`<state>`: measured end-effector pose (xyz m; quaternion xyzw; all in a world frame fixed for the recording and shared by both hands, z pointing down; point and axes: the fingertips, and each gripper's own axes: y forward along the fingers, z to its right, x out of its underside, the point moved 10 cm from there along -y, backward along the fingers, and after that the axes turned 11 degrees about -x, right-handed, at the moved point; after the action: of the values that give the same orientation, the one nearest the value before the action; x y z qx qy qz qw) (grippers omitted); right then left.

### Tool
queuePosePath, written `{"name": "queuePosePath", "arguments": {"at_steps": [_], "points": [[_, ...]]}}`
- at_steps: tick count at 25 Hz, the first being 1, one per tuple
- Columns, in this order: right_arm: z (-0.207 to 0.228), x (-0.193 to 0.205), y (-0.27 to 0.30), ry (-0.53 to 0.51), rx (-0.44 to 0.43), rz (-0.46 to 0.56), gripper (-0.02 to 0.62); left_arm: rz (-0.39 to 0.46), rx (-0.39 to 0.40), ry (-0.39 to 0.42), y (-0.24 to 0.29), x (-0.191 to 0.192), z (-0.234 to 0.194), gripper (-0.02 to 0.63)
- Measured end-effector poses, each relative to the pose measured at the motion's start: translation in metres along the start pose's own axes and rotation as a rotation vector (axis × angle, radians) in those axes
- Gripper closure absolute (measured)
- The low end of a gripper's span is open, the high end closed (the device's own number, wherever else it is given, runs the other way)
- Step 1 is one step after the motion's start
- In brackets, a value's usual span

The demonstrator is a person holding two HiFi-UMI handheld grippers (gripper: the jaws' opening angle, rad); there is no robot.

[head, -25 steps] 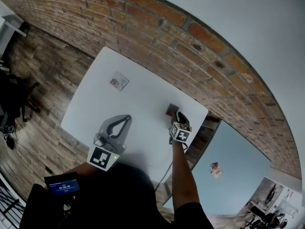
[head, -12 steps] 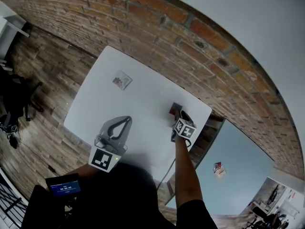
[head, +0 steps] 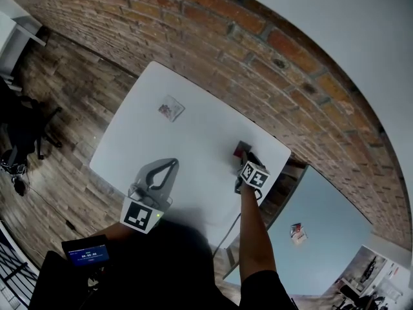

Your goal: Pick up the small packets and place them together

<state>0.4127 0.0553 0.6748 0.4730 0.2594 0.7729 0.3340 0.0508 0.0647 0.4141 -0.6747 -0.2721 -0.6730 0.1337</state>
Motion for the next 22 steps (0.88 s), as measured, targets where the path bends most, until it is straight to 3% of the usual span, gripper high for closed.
{"name": "queuePosePath", "arguments": {"at_steps": [8,11,22], "points": [[-0.004,-0.001,0.002,-0.034,-0.02,-0.026,0.482,0.0,0.005,-0.002,0.001,0.0,0.001,0.606],[-0.004,0.001,0.001,-0.063,-0.023,-0.03,0.563,-0.006,0.0,0.008,0.001,0.0,0.0,0.606],[-0.004,0.003,-0.01,0.004,-0.049,0.022,0.588,-0.006,0.0,-0.004,0.0,0.001,0.001,0.606]]}}
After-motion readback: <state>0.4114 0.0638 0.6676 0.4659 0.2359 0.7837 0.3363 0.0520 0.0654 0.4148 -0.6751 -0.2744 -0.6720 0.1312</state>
